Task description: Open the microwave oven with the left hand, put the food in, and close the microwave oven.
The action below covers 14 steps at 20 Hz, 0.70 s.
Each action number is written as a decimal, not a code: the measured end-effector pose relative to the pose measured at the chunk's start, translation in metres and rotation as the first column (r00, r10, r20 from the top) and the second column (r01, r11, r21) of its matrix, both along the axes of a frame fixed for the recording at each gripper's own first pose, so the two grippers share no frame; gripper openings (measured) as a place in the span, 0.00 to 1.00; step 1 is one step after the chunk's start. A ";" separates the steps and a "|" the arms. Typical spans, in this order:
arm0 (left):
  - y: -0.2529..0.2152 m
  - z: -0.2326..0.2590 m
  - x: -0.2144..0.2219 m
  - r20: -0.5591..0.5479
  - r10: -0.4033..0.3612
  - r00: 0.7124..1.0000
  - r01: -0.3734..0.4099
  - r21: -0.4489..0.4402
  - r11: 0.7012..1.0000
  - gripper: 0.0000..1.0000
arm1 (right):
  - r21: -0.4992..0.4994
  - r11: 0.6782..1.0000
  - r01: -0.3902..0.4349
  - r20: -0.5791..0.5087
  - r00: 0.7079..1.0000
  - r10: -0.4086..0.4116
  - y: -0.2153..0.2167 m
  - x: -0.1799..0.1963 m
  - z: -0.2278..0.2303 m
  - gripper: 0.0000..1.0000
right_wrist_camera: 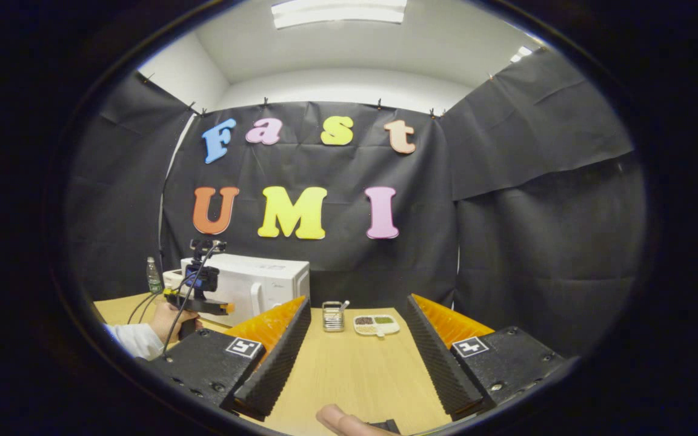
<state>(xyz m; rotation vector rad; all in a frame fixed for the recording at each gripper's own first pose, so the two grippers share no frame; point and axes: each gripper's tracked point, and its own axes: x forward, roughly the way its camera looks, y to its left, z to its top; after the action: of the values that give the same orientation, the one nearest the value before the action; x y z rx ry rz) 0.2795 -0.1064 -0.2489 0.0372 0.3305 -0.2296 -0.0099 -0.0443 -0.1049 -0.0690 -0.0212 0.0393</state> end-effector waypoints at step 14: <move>0.074 0.111 -0.212 0.087 0.116 0.989 -0.120 0.045 0.992 0.95 | 0.018 0.999 0.045 0.029 0.999 -0.045 0.055 -0.049 0.046 0.99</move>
<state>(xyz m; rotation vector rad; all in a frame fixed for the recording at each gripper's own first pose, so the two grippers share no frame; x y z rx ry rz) 0.0678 -0.0320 -0.1376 0.0766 0.2533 -0.1022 -0.0589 0.0108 -0.0591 -0.0528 -0.0495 -0.0072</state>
